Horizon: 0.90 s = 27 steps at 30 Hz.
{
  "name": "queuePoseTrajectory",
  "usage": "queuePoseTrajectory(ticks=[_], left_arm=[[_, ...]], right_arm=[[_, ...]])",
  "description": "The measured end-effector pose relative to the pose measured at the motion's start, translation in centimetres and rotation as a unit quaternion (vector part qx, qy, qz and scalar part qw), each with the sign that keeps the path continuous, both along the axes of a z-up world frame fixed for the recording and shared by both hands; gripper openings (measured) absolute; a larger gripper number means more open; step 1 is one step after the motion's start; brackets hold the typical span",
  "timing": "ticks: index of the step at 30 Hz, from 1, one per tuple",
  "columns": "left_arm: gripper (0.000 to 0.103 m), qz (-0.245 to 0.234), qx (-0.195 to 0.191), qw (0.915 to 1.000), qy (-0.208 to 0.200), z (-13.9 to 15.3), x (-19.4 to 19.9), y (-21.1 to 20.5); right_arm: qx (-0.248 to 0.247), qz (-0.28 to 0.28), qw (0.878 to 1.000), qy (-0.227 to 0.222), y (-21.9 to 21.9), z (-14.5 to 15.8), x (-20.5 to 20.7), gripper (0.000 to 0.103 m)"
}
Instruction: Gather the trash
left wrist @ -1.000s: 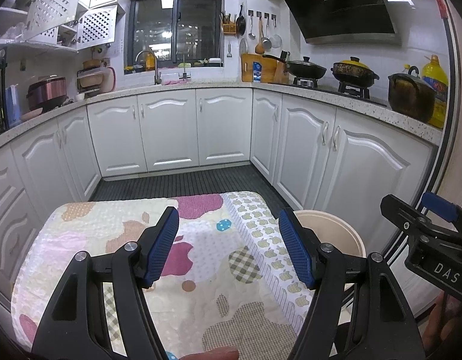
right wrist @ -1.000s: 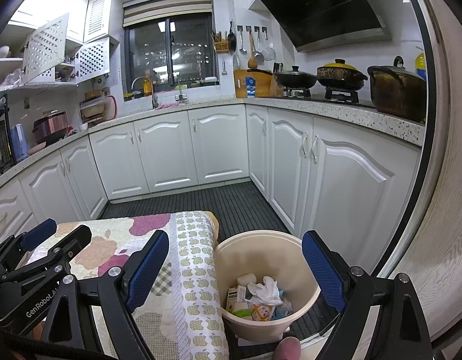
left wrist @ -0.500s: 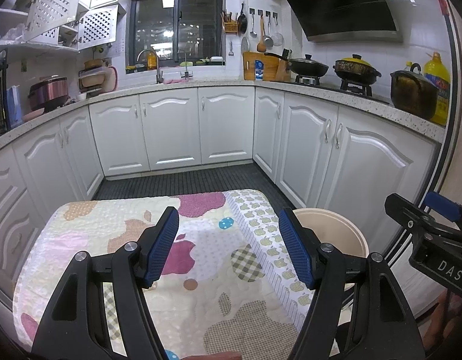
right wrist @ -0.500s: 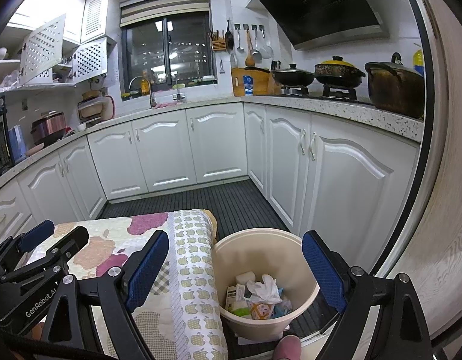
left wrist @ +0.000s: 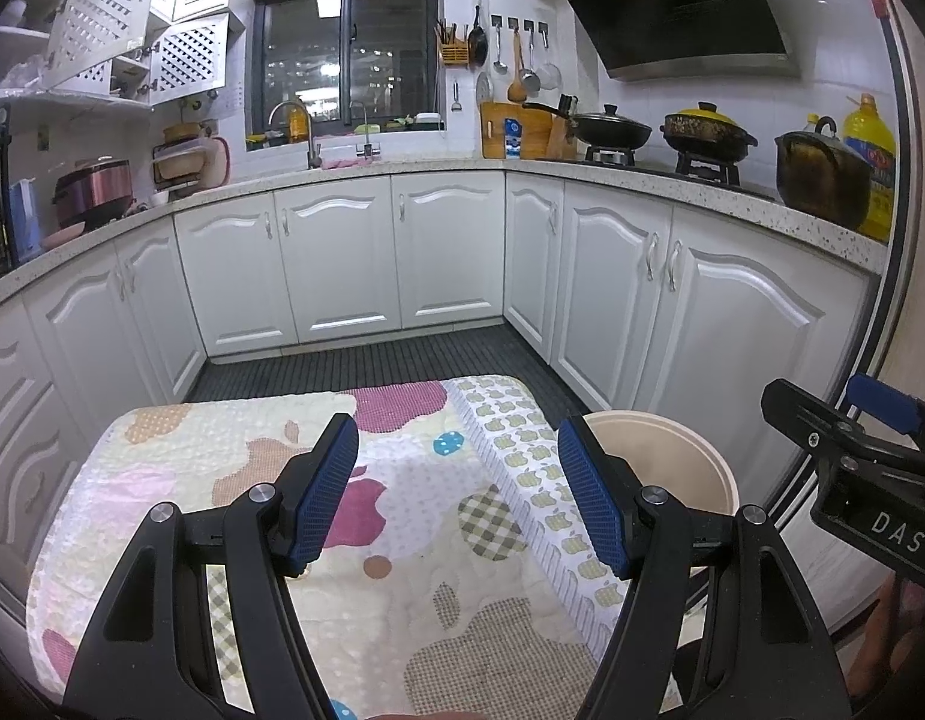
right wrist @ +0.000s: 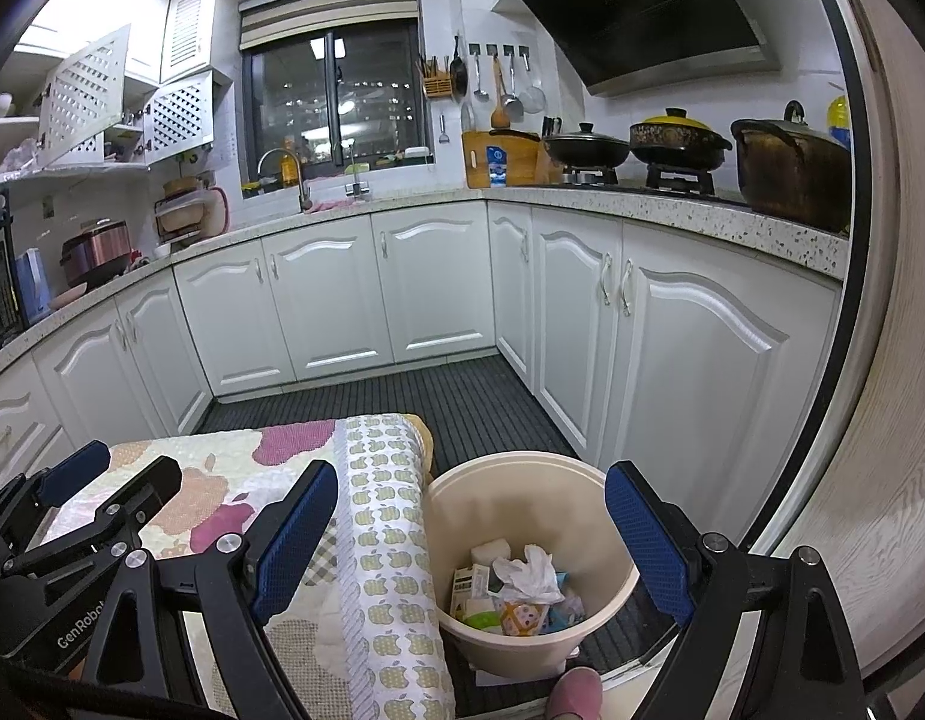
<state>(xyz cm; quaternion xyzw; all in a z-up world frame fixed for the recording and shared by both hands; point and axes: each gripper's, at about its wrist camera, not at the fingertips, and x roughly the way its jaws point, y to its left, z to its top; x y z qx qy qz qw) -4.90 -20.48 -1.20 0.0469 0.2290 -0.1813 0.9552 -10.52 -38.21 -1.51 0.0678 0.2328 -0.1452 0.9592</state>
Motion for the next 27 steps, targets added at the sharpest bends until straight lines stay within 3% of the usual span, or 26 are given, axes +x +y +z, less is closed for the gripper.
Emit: queuePoseTrajectory(ticks=[27], left_arm=[[0.068, -0.004, 0.004, 1.0, 0.001, -0.22, 0.1, -0.2]], right_arm=[[0.001, 0.003, 1.0, 0.008, -0.03, -0.24, 0.48, 0.089]])
